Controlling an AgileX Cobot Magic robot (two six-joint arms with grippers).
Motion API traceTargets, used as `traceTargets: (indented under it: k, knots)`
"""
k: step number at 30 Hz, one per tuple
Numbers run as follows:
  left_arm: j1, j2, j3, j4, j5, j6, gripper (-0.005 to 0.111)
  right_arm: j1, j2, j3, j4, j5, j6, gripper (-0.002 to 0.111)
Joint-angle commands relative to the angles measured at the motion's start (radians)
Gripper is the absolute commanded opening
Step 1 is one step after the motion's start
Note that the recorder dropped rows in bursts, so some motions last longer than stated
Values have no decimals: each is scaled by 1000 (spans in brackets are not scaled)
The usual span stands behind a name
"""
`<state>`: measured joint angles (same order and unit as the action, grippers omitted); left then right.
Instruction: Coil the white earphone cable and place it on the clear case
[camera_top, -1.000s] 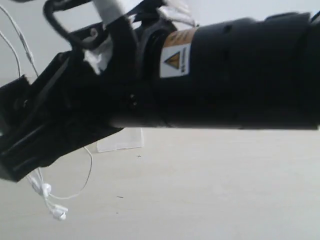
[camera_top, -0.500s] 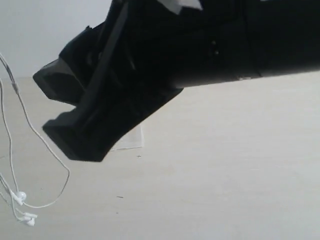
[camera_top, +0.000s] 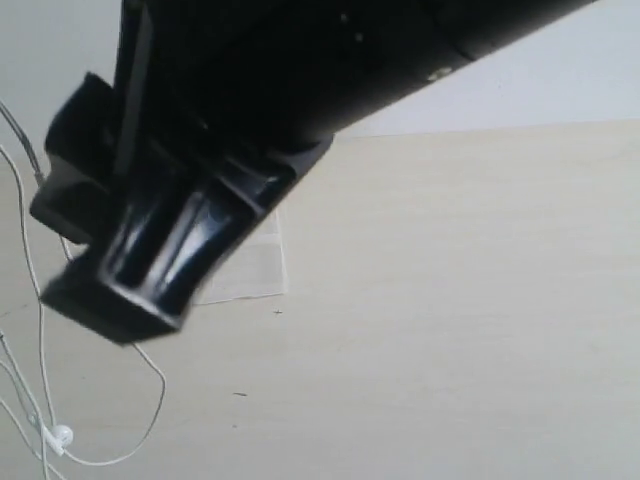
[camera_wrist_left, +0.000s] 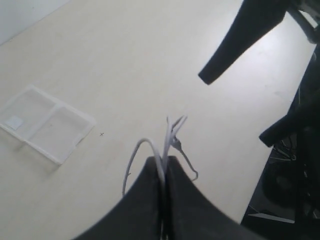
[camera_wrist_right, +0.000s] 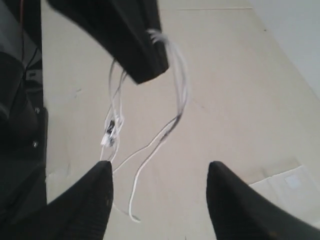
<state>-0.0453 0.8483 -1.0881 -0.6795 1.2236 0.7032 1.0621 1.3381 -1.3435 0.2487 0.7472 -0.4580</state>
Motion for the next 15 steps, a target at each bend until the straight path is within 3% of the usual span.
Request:
traceTargets:
  k: [1,5,11,15]
  knots:
    - [-4,-3,-8,6,-3,12,0,-6,-9,-10,-73,-102,184,54]
    - [-4,-3,-8,9,-3,79,0,-6,-19,-10,-142,-59,234,53]
    - [-4,20,-8,-14,-3,185,0,-26,-24,-31,-225,94,313,38]
    - [-4,50,-8,-66,-3,265,0,-71,-26,-34,-167,117,214,43]
